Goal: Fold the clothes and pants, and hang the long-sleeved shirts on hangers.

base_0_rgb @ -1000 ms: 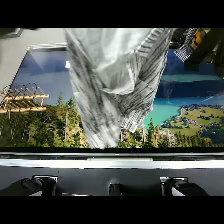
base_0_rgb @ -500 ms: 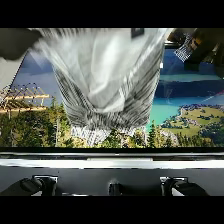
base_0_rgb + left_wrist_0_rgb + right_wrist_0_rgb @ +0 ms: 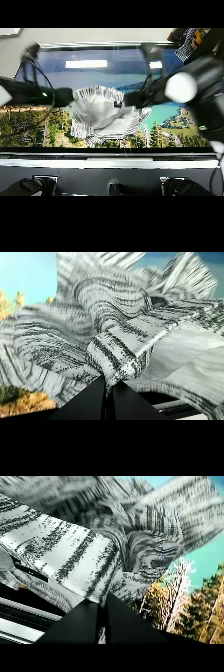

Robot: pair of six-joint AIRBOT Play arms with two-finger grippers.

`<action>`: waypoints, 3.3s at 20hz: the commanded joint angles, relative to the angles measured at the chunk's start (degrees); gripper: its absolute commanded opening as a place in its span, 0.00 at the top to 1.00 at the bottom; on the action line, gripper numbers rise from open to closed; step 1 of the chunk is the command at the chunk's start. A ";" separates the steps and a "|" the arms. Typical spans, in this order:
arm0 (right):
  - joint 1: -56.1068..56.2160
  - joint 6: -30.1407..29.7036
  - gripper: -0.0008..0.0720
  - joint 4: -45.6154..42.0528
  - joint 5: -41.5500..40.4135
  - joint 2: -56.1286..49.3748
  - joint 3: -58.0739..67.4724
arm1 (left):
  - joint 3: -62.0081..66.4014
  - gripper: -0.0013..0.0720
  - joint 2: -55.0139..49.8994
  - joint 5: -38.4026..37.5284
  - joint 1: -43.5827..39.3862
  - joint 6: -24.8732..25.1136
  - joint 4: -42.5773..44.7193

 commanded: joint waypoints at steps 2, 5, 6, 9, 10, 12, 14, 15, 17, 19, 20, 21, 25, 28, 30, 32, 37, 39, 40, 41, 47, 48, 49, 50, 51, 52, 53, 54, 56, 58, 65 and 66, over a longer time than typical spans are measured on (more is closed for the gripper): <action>4.61 12.87 0.95 -6.16 -8.83 -0.04 -13.27 | -10.27 0.96 -0.02 3.96 -0.09 -1.53 -0.26; 4.61 17.62 0.95 -6.58 -17.68 -0.11 -17.20 | -12.11 0.96 -0.07 5.75 -0.09 -1.51 -0.26; 4.61 18.73 0.95 -6.58 -19.61 -0.26 -17.29 | -12.44 0.96 -0.07 6.54 -0.09 -1.51 -0.24; 4.61 20.85 0.95 -7.10 -23.74 -0.66 -17.29 | -12.68 0.96 -0.44 9.25 -0.02 -1.51 -0.24; 4.61 21.22 0.95 -7.28 -24.57 -0.76 -17.29 | -12.68 0.96 -0.57 10.10 0.04 -1.51 -0.17; 4.61 21.22 0.95 -7.28 -24.96 -0.94 -17.27 | -12.68 0.96 -0.92 11.19 0.04 -1.53 0.87; 4.61 21.20 0.95 -7.28 -24.92 -0.94 -17.27 | -12.68 0.95 -2.05 11.39 0.04 -1.51 1.90; 4.61 21.20 0.95 -7.23 -24.90 -0.94 -17.27 | -12.68 0.85 -2.80 11.56 0.04 -1.51 2.36; 4.61 21.07 0.95 -7.17 -24.94 -0.94 -17.27 | -12.66 0.25 -3.52 11.58 0.11 -1.51 4.15; 4.61 20.98 0.95 -7.13 -24.96 -0.94 -17.27 | -12.04 0.02 -2.86 9.94 1.57 -1.46 5.70; 4.61 20.96 0.95 -7.04 -24.92 -0.94 -17.27 | -11.39 0.02 -2.19 7.78 3.37 -0.85 5.68; 4.63 20.79 0.95 -6.93 -24.90 -0.94 -17.27 | -11.19 0.02 -0.76 5.31 5.88 1.33 5.75; 4.63 19.37 0.95 -5.16 -24.68 -0.94 -17.27 | -14.32 0.02 7.10 0.35 22.36 13.29 6.14; 4.63 18.56 0.95 -4.68 -23.82 -0.94 -17.27 | -20.00 0.05 11.80 -0.92 35.82 22.43 8.31; 4.63 18.58 0.95 -4.66 -23.17 -0.94 -17.27 | -21.27 0.05 12.04 -5.44 42.25 22.75 8.35; 4.61 18.58 0.95 -4.66 -22.88 -0.94 -17.27 | -22.53 0.05 11.98 -5.44 46.51 22.80 8.57; 4.61 18.56 0.95 -4.63 -22.82 -0.94 -17.27 | -27.10 0.05 11.74 1.97 55.45 22.77 11.69; 4.61 18.56 0.95 -4.63 -22.82 -0.94 -17.27 | -28.96 0.05 11.02 6.12 60.33 26.29 11.63; 4.61 18.56 0.95 -4.59 -22.80 -0.94 -17.27 | -29.64 0.05 10.45 7.91 62.45 29.64 11.63; 4.61 18.58 0.95 -4.46 -22.80 -0.94 -17.27 | -30.05 0.05 9.62 9.55 63.80 34.51 11.67; 4.61 18.56 0.95 -4.26 -22.88 -0.94 -17.27 | -30.16 0.05 2.43 17.16 64.94 47.23 11.13; 4.61 18.58 0.95 -4.26 -23.02 -0.94 -17.27 | -30.16 0.05 0.72 17.73 64.92 47.25 10.75; 4.61 18.58 0.95 -4.26 -23.04 -0.94 -17.27 | -30.16 0.05 -1.20 17.73 64.92 47.98 10.75; 4.61 18.58 0.95 -4.24 -23.02 -0.94 -17.27 | -30.16 0.05 -3.02 17.57 64.92 48.70 10.75; 4.61 18.60 0.95 -4.22 -23.02 -0.94 -17.27 | -30.16 0.05 -4.83 17.57 64.92 48.70 10.75; 4.61 18.58 0.95 -4.24 -23.04 -0.94 -17.27 | -30.16 0.05 -6.19 17.49 64.92 48.72 10.75; 4.61 18.58 0.95 -4.24 -23.04 -0.94 -17.27 | -30.16 0.05 -7.39 17.46 64.92 48.81 10.78; 4.61 18.58 0.95 -4.24 -23.02 -0.94 -17.27 | -30.16 0.05 -8.31 17.46 64.94 49.53 10.78; 4.61 18.60 0.95 -4.24 -23.02 -0.94 -17.27 | -30.16 0.05 -9.70 17.51 64.94 51.10 10.73; 4.61 18.60 0.95 -4.26 -23.06 -0.94 -17.27 | -30.16 0.05 -10.95 17.64 64.96 52.43 10.21; 4.61 18.62 0.95 -4.24 -23.02 -0.94 -17.27 | -30.16 0.06 -15.13 17.55 65.02 54.07 7.13; 4.61 18.64 0.95 -4.24 -23.04 -0.94 -17.27 | -30.16 0.06 -15.50 17.68 65.02 54.07 7.13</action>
